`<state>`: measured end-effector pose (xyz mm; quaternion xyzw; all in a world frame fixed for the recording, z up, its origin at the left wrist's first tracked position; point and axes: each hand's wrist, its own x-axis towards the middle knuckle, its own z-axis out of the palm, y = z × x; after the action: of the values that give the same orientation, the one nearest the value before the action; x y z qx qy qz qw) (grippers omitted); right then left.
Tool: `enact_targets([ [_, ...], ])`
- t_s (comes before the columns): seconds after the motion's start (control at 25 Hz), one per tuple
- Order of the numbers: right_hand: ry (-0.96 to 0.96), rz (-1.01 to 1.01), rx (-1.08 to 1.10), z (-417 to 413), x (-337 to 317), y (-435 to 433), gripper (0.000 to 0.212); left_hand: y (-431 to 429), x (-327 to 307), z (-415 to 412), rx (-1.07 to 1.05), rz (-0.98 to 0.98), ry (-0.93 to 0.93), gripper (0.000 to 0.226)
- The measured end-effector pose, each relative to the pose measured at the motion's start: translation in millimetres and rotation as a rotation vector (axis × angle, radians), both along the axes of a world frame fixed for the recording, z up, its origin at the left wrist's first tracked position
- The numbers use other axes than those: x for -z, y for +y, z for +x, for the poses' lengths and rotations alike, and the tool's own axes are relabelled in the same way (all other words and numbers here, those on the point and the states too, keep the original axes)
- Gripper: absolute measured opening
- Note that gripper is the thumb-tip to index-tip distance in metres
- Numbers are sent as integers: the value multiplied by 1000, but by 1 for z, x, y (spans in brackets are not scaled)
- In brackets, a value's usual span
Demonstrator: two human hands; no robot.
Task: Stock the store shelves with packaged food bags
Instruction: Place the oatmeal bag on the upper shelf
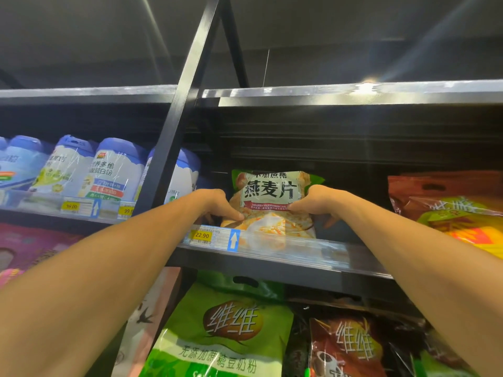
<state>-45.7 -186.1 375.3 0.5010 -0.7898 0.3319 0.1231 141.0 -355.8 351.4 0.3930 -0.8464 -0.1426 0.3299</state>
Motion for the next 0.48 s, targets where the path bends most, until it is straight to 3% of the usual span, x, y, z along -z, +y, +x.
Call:
enact_targets([
  [0.12,306,-1,87,4,4,11,63,18,3,11,-64,-306,32,79],
  [0.28,677,-84,222,13,13,39,85,46,12,32,-63,-712,98,72],
  [0.48,844,-164,257,38,28,84,82,81,32,62,-102,-1002,106,74],
])
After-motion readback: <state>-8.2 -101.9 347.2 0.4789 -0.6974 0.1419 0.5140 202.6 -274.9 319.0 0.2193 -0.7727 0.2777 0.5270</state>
